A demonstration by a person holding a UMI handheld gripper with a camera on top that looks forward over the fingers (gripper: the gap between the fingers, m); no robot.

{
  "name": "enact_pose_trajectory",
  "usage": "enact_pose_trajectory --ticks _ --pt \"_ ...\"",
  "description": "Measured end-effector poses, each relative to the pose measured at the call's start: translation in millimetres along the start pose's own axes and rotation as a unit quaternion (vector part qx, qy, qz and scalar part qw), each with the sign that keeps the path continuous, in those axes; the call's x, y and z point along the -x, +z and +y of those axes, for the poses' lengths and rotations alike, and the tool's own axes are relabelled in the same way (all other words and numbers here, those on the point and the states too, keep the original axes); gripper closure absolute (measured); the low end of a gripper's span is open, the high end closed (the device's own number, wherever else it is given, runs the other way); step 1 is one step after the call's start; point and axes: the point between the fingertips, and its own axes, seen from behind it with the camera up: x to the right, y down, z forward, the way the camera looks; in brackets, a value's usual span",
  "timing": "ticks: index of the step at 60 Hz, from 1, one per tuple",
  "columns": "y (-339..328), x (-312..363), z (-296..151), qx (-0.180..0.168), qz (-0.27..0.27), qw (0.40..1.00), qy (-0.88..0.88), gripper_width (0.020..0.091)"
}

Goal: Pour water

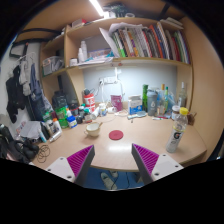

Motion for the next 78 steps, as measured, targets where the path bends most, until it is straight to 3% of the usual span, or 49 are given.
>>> enact_pose_trajectory --ticks 19,43,54,67,70,73,78 --pt "-11.8 4.6 18.4 -0.001 0.026 1.000 0.002 0.0292" --pt "33.5 -225.3 35.1 -0.026 0.140 0.989 0.030 0.0288" --pt "90.8 -291.5 40.0 -0.046 0.141 0.989 0.027 0.0288" --pt "164.7 -320.0 31.5 -0.071 0.120 0.990 -0.008 0.0293" --pt "173.9 -322.5 26.4 -0.081 0.121 0.989 -0.006 0.0318" --pt "182.8 -330.1 26.6 -0.079 0.128 0.988 -0.016 0.0531" --pt "190.6 -336.0 18.0 -0.094 0.137 0.986 -0.026 0.0550"
